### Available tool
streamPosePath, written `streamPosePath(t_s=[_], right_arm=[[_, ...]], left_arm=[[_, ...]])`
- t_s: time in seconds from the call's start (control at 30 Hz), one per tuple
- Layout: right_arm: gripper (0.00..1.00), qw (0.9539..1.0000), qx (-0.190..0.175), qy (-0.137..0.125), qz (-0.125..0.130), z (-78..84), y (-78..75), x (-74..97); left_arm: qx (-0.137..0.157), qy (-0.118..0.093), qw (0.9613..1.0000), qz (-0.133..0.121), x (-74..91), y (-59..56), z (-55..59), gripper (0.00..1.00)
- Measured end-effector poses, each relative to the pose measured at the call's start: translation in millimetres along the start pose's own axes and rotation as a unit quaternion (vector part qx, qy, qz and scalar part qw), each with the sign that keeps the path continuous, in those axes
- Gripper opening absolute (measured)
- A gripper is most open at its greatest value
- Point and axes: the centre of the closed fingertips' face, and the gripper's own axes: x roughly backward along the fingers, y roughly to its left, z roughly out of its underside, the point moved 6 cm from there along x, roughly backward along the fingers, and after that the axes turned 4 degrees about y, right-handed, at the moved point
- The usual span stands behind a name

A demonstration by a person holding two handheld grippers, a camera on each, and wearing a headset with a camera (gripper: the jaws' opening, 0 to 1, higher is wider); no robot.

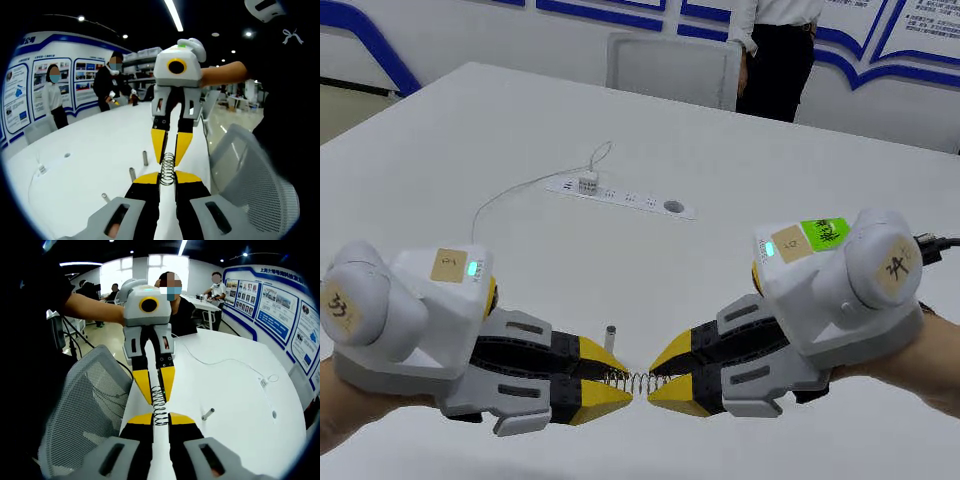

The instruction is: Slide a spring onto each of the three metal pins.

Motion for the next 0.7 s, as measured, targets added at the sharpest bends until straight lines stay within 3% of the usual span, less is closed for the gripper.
streamPosePath(t_s=[0.07, 0.43, 0.7], right_arm=[[0.12, 0.9999, -0.013, -0.001, -0.002, 1.5, -1.5, -1.8], [0.12, 0.9999, -0.012, 0.002, 0.008, 2.7, -6.6, -4.5], [0.11, 0.9999, -0.007, -0.007, -0.005, 1.2, -3.4, -2.5]], left_arm=[[-0.001, 0.0, 1.0, 0.0, 0.0, 0.0, 0.0, 0.1], [0.003, -0.009, 1.0, -0.003, 3.3, 3.2, -1.4, 0.1], [-0.001, 0.0, 1.0, 0.004, 1.7, 2.1, 1.1, 0.1]])
